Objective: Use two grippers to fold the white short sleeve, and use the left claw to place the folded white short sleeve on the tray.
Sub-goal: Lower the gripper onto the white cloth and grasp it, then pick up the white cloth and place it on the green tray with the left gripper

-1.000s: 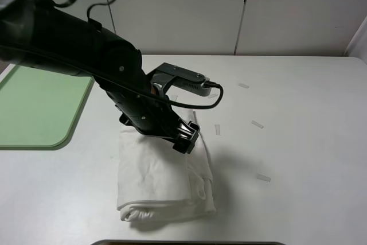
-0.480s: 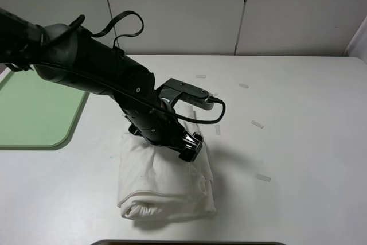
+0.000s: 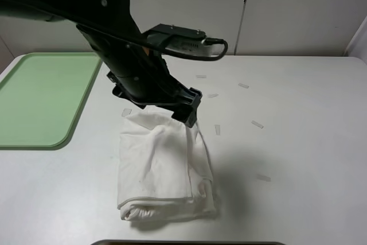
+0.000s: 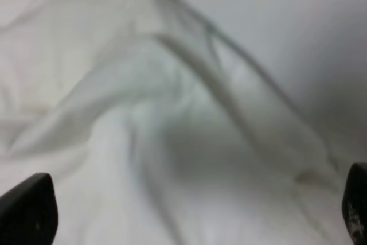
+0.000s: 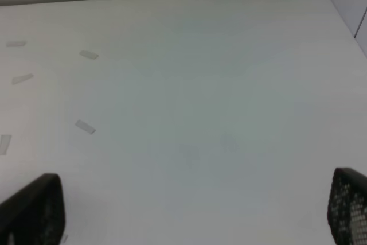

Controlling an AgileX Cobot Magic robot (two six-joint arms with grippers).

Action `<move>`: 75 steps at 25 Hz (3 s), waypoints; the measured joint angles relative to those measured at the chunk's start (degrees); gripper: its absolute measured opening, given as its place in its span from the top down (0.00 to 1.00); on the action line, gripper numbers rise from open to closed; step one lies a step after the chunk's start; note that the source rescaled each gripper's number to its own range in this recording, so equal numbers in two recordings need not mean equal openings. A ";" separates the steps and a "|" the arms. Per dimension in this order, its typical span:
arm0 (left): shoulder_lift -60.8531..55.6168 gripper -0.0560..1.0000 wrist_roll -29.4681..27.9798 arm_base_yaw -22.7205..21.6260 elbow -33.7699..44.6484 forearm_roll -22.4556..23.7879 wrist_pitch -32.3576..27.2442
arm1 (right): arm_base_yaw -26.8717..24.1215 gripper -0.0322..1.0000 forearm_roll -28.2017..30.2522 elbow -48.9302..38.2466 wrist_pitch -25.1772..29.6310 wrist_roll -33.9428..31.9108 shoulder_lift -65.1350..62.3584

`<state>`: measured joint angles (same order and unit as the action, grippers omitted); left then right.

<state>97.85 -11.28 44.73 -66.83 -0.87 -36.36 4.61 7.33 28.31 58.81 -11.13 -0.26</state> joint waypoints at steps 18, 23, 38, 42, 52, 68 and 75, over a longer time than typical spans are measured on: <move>-4.35 0.00 -6.02 -5.95 18.27 -1.08 6.72 | 0.00 0.00 0.00 0.00 0.00 0.00 0.00; 0.33 0.00 -7.90 -5.95 19.99 -1.99 11.84 | 0.00 0.00 0.00 0.00 0.00 0.00 0.00; 10.82 0.06 -7.90 -5.95 19.83 -4.62 23.24 | 0.00 0.00 0.00 0.00 0.00 0.00 0.00; 11.35 0.32 -7.90 -5.84 19.83 -5.11 26.98 | 0.00 0.00 0.00 0.00 0.00 0.00 0.00; 11.25 0.72 -7.10 -6.60 19.21 -5.09 29.10 | 0.00 0.00 0.00 0.00 0.00 0.00 0.00; 0.80 0.75 7.62 -26.90 17.74 -1.25 14.73 | 0.00 0.00 0.00 0.00 0.00 0.00 0.00; 0.49 0.75 7.96 -38.28 17.74 7.60 13.59 | 0.00 0.00 0.00 0.00 0.00 0.00 0.00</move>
<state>98.34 -3.32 6.45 -49.09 6.73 -22.77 4.61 7.33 28.31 58.81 -11.13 -0.26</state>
